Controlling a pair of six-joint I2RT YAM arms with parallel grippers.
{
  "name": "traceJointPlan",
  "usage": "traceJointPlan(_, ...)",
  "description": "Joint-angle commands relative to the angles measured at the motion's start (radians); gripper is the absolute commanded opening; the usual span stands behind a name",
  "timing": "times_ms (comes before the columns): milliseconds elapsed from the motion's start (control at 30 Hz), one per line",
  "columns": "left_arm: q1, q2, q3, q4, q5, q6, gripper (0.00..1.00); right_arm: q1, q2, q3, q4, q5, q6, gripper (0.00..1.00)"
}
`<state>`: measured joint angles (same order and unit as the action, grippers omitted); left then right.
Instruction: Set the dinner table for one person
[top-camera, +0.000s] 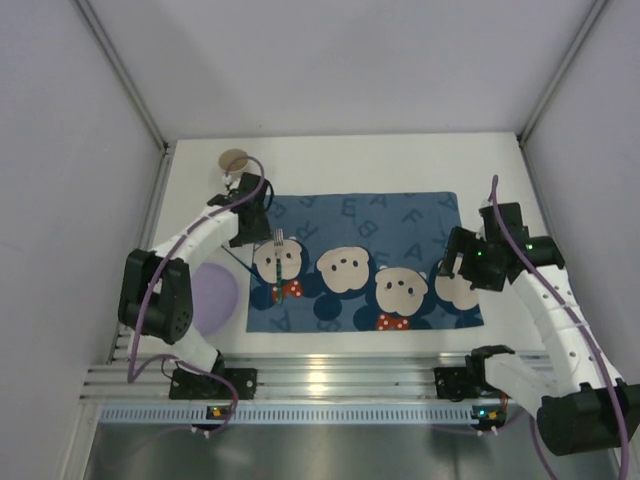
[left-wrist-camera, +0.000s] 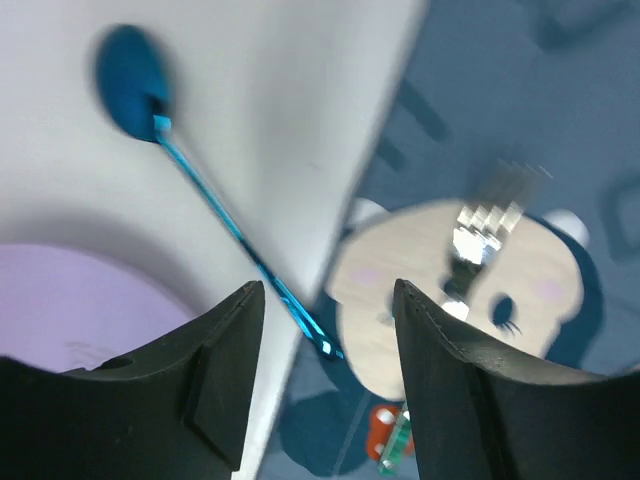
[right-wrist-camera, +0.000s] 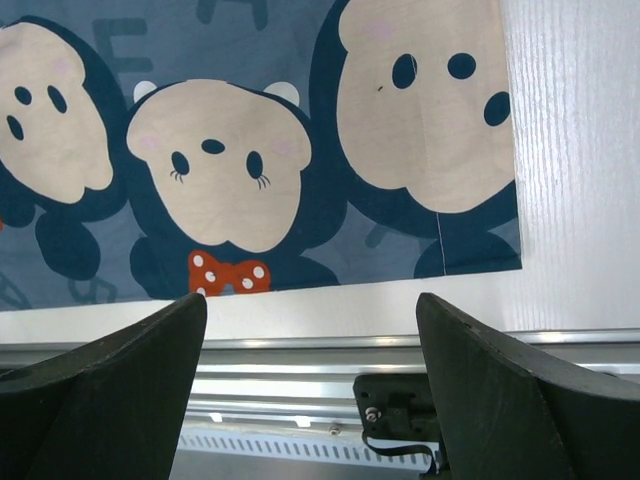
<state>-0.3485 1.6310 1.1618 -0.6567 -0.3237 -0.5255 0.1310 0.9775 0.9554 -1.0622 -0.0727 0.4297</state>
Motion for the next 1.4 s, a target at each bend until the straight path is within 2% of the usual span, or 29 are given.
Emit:
traceJointPlan(0,0.123,-0.04,0.01,-0.04,-0.026,-0.034,0.59,0.016,0.015,0.019,0.021,0.014,-0.005,0.86)
traceJointPlan(33,0.172,-0.033,0.004,-0.044,-0.025,-0.042,0.57,0.015,0.021,0.02,0.022,0.019,-0.005,0.86)
traceJointPlan(133,0.229,-0.01,-0.016,-0.028,-0.003,-0.064,0.54,0.016,0.035,0.026,0.025,0.021,-0.003,0.86)
traceJointPlan(600,0.284,0.164,0.021,0.018,-0.012,-0.093,0.44,0.016,0.079,0.042,0.008,0.051,-0.016,0.86)
traceJointPlan(700,0.293,0.185,0.009,0.041,-0.011,-0.082,0.29,0.015,0.085,0.045,0.004,0.054,-0.014,0.86)
traceJointPlan(733,0.295,0.193,0.009,0.046,-0.011,-0.077,0.15,0.015,0.087,0.046,0.002,0.056,-0.016,0.86)
traceJointPlan(767,0.296,0.199,0.01,0.048,-0.011,-0.071,0.05,0.015,0.09,0.048,-0.001,0.057,-0.016,0.86)
traceJointPlan(800,0.296,0.211,0.022,0.046,-0.021,-0.058,0.0,0.015,0.093,0.052,-0.001,0.059,-0.016,0.86)
traceJointPlan(1000,0.292,0.161,0.16,-0.024,-0.101,0.007,0.0,0.015,0.115,0.078,-0.002,0.056,-0.017,0.86)
traceJointPlan(1100,0.269,0.13,0.29,-0.079,-0.13,0.025,0.0,0.015,0.116,0.091,-0.004,0.039,-0.009,0.86)
traceJointPlan(1200,0.201,0.124,0.43,-0.141,-0.146,0.032,0.0,0.015,0.109,0.115,-0.007,0.025,-0.002,0.86)
traceJointPlan(1300,0.09,0.127,0.524,-0.149,-0.078,-0.001,0.0,0.015,0.095,0.134,-0.024,0.017,0.01,0.87)
traceJointPlan(1367,-0.036,0.145,0.552,-0.13,-0.028,-0.046,0.0,0.015,0.075,0.149,-0.036,0.01,0.018,0.86)
